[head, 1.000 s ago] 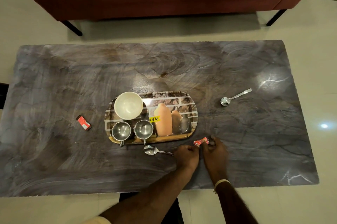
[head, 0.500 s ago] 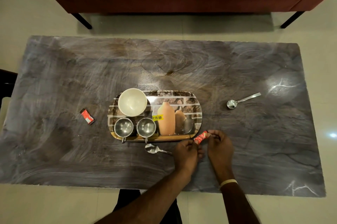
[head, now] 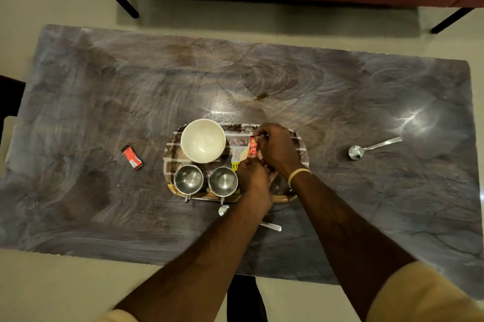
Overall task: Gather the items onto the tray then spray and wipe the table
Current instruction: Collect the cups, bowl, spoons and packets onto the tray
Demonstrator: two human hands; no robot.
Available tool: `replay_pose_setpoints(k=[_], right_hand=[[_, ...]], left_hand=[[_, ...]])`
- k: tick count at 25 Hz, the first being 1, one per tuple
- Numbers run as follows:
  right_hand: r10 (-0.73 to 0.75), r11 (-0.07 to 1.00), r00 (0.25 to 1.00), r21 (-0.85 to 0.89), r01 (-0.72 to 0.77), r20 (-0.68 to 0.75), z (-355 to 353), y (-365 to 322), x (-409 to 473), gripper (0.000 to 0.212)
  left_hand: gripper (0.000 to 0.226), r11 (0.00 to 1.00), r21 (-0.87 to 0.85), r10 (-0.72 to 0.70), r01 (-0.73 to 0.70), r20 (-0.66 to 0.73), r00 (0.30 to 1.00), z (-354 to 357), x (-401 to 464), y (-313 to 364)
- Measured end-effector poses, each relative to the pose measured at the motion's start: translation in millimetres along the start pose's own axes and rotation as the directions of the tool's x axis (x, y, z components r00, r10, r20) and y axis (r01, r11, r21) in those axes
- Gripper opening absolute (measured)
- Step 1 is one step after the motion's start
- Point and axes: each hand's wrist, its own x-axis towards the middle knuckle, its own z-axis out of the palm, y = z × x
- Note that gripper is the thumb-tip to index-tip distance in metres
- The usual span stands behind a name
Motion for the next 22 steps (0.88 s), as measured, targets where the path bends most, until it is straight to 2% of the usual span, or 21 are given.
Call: replay_pose_setpoints(k=[3,9,13,15,17,19,21,22], right_hand=[[-0.019,0.999,0.998,-0.038,0.022,0.055,6.9,1.4,11.4,0.020],[-0.076,0.990,0.994,-0.112,0.084,0.079,9.4,4.9,22.8,0.016],[-0.114,0.989,0.993,-0.090,0.115,0.015,7.0,4.2,20.1,0.014],[-0.121,0.991,0.991,-0.062,0.117,-0.064,4.7,-3.2,19.6,0.016],[-0.130,0.992,0.982,-0.024,0.127,-0.137,4.7,-19.6,18.6,0.015],[-0.165,0.986,0.975,-0.009,0.165,-0.148,8.6,-39.3,20.1,0.014],[-0.204,0.978,0.971,0.004,0.206,-0.121,20.0,-63.5,26.2,0.014],[-0.219,0.975,0.971,0.007,0.221,-0.097,28.7,-77.1,29.7,0.015]], left_hand=[[0.021,1.000,0.005,-0.029,0.029,-0.022,0.999,8.8,1.8,1.7],[0.025,0.997,-0.023,-0.076,0.076,-0.019,0.997,18.1,0.2,13.5],[0.028,0.969,0.092,-0.235,0.230,0.052,0.970,12.3,-22.6,8.2],[0.025,0.950,0.211,-0.256,0.231,0.097,0.962,-7.0,-43.6,4.2],[0.019,0.958,0.275,-0.115,0.076,0.127,0.985,-41.0,-61.4,13.5],[0.014,0.966,0.228,0.105,-0.125,0.098,0.990,-77.5,-66.4,40.2],[0.014,0.960,0.147,0.248,-0.238,-0.054,0.967,-108.7,-55.8,79.9],[0.016,0.961,0.106,0.268,-0.255,-0.141,0.953,-123.4,-43.4,99.5]])
